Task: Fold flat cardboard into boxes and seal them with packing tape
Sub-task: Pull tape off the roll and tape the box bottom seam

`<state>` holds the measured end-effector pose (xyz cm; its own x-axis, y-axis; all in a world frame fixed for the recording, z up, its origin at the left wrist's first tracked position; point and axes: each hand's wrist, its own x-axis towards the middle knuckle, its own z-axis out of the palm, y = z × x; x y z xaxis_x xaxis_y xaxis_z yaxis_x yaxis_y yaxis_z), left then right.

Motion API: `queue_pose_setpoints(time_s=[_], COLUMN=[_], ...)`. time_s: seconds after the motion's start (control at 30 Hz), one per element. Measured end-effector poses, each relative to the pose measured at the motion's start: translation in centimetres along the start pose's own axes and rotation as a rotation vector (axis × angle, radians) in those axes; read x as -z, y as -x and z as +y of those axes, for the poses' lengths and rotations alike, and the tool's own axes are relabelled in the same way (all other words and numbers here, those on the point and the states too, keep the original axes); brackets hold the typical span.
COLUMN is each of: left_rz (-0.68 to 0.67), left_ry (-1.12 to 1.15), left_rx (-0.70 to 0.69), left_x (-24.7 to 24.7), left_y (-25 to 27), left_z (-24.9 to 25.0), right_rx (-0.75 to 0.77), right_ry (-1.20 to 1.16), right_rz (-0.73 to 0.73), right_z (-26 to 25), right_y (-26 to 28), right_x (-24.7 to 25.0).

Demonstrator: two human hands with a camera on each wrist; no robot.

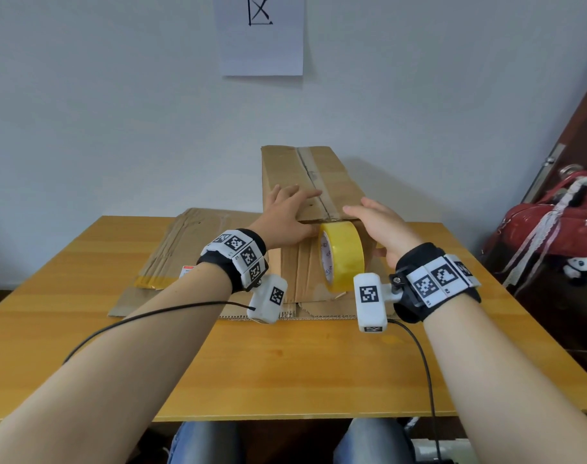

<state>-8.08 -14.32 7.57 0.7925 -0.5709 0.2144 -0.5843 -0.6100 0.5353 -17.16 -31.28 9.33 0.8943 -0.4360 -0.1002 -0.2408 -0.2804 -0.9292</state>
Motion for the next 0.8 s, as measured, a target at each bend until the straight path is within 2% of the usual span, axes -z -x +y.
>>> queue_pose_setpoints(time_s=[0.17,0.43,0.57,0.8], left_rz=[-0.062,-0.131,-0.166,-0.136], left_ry=[-0.007,-0.203,-0.161,-0.151], left_rx=[-0.005,-0.107,-0.113,-0.054], left_x=[0.4,1.8,2.8,2.7], left_y=[0.1,0.4,0.4,-0.6], left_z=[0.2,1.0,1.6,1.0], right_rx=[-0.012,0.007,0.042,0.029], right_ry=[0.024,0.170,0.239,0.282], right_rz=[-0.034,-0.099,-0.108,-0.104], right_z=[-0.3,-0.9,-1.2,-1.6], right_y=[0.1,0.4,0.7,0.8], right_x=[0.0,0.3,0.2,0.8])
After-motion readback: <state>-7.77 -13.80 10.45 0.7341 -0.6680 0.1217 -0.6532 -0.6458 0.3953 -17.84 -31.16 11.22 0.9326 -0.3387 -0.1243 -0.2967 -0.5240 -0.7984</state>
